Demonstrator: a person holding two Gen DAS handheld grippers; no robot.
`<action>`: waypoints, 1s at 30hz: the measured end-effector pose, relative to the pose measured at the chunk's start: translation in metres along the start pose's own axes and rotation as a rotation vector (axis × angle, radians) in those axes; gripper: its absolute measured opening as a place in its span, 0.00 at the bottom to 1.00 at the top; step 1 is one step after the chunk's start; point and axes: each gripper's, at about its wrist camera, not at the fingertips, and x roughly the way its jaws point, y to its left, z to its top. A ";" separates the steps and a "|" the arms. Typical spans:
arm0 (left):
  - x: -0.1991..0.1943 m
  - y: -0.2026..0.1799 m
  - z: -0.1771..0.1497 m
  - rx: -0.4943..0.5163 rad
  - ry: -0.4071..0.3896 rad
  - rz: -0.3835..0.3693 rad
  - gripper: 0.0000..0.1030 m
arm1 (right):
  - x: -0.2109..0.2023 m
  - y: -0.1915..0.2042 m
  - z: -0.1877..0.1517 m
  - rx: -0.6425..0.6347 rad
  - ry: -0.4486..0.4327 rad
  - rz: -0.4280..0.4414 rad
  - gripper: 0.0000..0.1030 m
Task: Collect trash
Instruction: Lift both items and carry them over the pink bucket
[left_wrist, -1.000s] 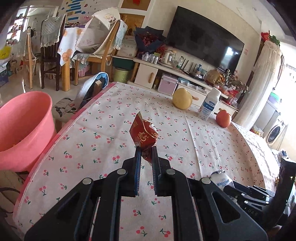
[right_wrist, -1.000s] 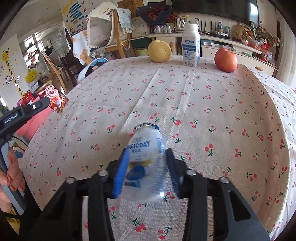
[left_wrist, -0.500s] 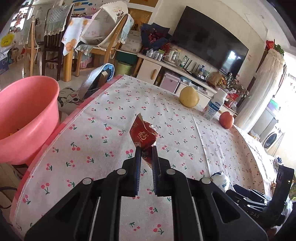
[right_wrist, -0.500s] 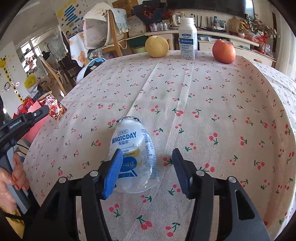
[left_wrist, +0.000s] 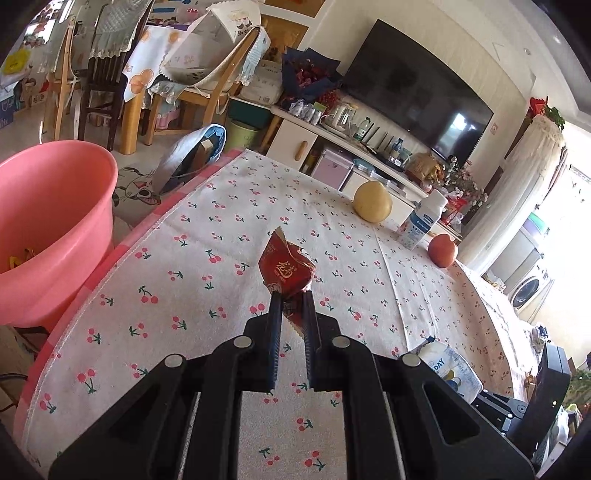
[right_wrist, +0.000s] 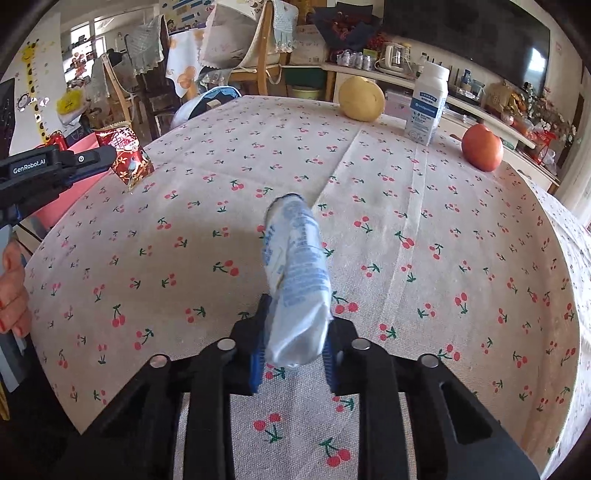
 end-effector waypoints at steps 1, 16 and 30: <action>-0.001 0.001 0.001 -0.003 -0.003 -0.001 0.12 | 0.000 0.002 0.000 -0.003 0.001 0.003 0.21; -0.024 0.021 0.019 -0.058 -0.076 -0.018 0.12 | -0.018 0.036 0.026 -0.031 -0.048 0.028 0.21; -0.067 0.080 0.052 -0.135 -0.254 0.135 0.12 | -0.020 0.140 0.101 -0.147 -0.103 0.219 0.21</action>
